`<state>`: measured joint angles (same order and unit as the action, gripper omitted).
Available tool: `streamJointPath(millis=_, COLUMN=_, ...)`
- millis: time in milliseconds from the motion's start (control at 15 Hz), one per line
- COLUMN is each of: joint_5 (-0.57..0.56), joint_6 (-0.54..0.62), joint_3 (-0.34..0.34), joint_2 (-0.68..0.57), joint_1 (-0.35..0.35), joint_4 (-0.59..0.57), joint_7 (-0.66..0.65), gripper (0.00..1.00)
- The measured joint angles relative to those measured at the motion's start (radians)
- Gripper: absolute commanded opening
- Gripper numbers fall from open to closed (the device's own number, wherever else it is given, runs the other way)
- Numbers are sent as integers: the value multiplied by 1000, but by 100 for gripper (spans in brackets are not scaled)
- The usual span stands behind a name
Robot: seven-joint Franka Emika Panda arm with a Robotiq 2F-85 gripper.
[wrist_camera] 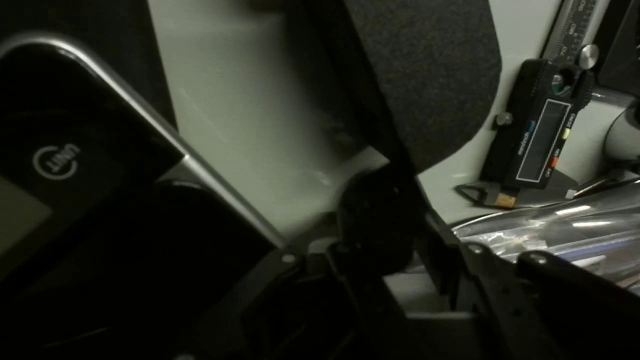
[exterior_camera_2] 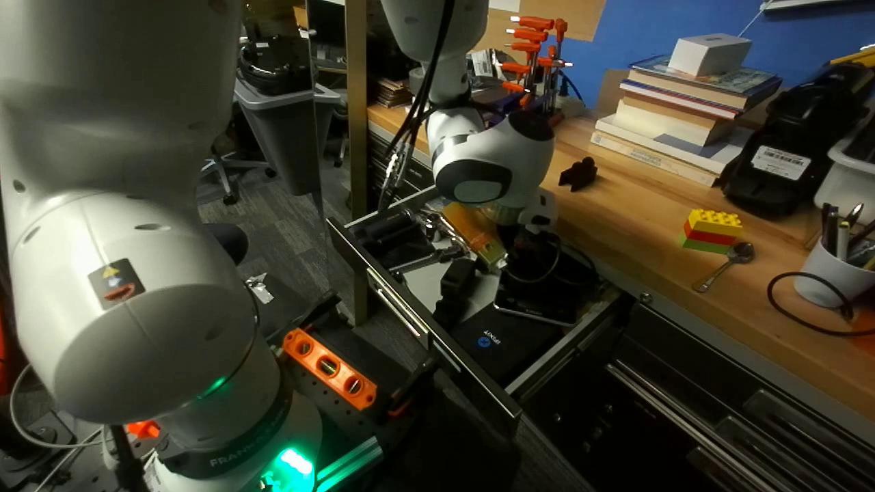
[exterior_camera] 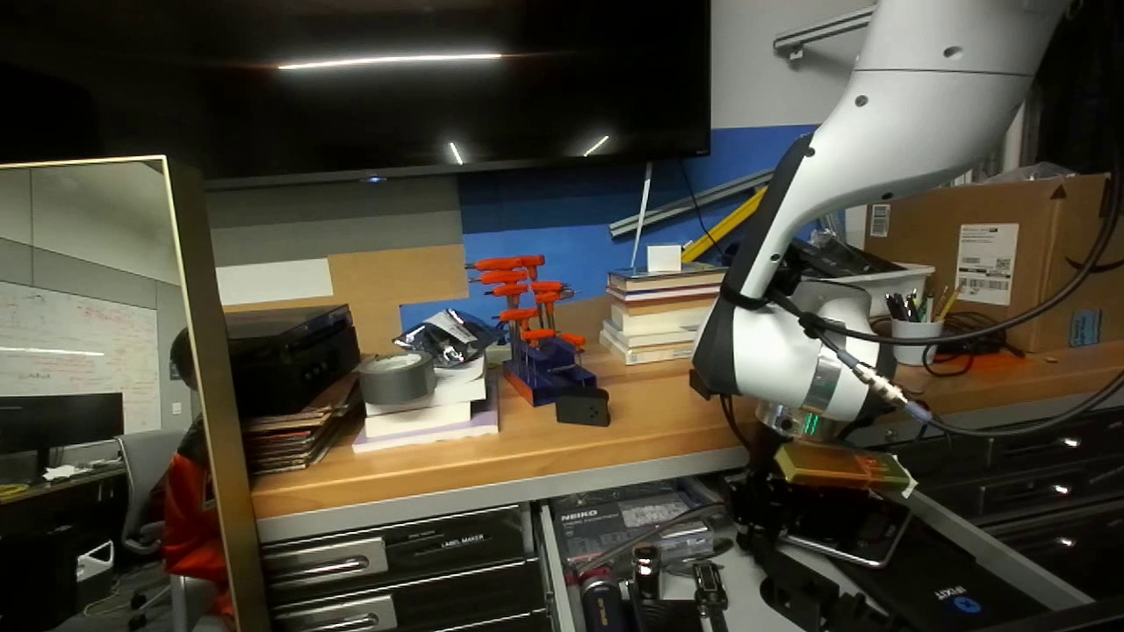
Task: Place the three black objects inside the open drawer and push the drawer closed
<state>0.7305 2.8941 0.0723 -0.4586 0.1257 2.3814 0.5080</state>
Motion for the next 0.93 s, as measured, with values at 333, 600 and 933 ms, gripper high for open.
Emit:
streamJointPath(millis=333, joint_5=-25, joint_6=-11, joint_3=-27, joint_2=1, joint_1=-12, joint_4=-23, joint_7=-31, gripper=99)
streamJointPath(millis=600, joint_5=-303, joint_6=-84, joint_3=-118, joint_2=62, joint_1=-56, joint_4=-44, joint_7=-238, gripper=100)
streamJointPath(millis=933, joint_5=-571, joint_6=-419, joint_3=-187, joint_2=197, joint_1=-48, joint_4=-172, joint_7=-388, gripper=100)
